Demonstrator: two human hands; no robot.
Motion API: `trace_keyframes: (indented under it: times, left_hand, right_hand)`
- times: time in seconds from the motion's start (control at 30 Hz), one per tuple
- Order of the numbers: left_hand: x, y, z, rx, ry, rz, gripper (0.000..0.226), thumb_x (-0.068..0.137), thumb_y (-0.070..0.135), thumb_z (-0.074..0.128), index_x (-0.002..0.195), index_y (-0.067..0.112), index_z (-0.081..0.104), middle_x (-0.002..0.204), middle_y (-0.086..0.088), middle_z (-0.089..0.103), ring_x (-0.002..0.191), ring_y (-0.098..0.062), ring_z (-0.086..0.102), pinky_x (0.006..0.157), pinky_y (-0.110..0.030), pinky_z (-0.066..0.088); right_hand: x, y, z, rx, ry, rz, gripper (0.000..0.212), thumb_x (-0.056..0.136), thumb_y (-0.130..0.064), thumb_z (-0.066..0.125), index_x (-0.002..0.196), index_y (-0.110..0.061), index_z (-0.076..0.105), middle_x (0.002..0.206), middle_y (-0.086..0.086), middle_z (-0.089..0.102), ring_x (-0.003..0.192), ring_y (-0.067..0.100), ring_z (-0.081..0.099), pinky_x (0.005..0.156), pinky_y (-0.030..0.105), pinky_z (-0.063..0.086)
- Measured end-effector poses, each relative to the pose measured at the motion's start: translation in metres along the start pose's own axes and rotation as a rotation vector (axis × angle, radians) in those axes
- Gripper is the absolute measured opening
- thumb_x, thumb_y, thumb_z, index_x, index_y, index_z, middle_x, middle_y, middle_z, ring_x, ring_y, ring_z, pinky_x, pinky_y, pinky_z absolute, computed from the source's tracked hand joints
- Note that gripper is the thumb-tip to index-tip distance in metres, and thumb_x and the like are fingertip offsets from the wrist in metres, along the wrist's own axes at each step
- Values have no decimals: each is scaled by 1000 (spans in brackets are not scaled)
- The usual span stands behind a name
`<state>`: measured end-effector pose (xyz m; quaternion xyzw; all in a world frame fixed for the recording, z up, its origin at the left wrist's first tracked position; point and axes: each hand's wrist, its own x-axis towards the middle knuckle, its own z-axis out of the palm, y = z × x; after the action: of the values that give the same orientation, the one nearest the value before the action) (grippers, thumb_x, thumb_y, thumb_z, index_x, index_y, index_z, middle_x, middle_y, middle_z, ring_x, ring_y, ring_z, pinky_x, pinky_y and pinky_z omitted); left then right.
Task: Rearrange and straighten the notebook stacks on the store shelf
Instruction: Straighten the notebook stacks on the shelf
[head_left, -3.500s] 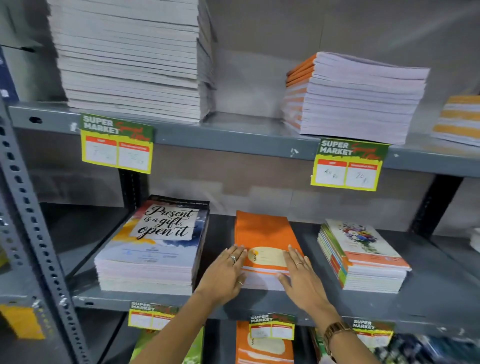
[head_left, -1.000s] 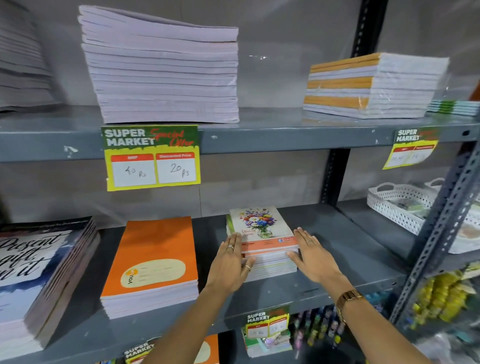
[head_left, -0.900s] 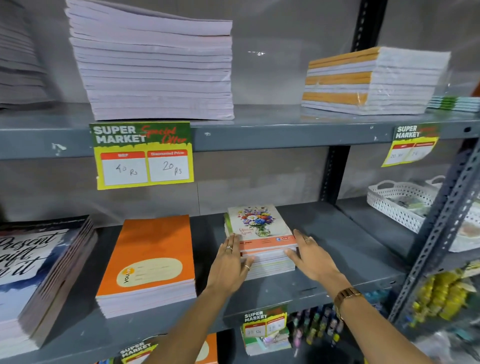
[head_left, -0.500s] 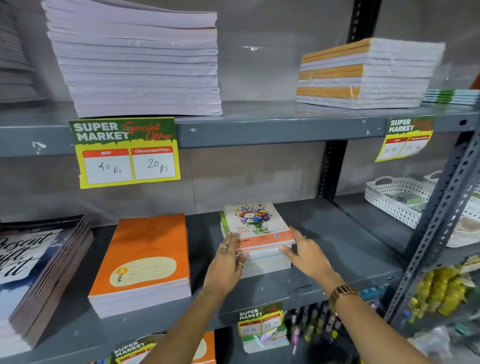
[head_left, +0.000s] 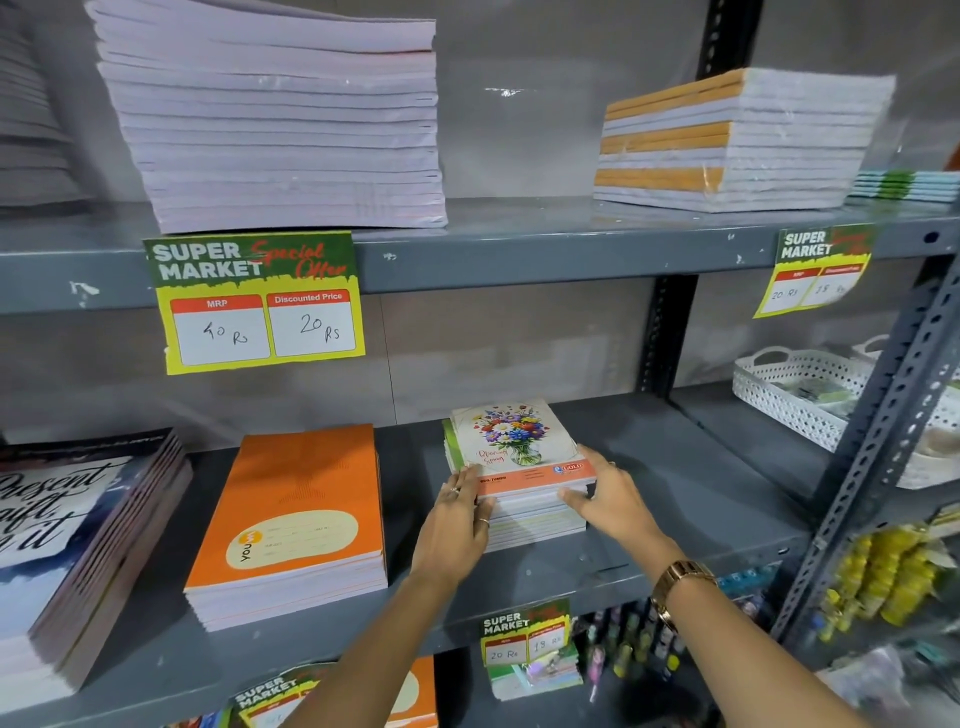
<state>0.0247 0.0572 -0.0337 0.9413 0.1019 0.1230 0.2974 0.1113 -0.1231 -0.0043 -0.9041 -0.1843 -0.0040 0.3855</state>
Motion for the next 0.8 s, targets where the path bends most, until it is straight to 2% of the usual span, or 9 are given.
trace_keyframes:
  times: [0.2,0.53,0.8]
  left_hand:
    - [-2,-4,-4,-14,-3,-1,55,97,28,41,147,23,20,156,-2,27,125,-22,52,98,-37,48]
    - [-9,-2,-3,-79,56,5,53,97,26,42,146,21,22,148,-2,40,116,-20,58,92,-33,52]
    - [-12,1,-1,-105,74,-19,55,96,24,44,146,22,22,144,-2,45,117,-19,57,91,-34,53]
  right_hand:
    - [0,1,3,-22,-4,10,57,86,-10,61,138,-20,40,119,10,62,106,24,58,97,38,49]
    - [0,4,3,-51,-14,4,61,87,-11,60,142,-19,35,117,10,64,101,24,62,91,35,51]
    - [2,6,4,-39,-28,-17,59,87,-9,60,141,-19,37,116,10,64,105,25,60,95,43,51]
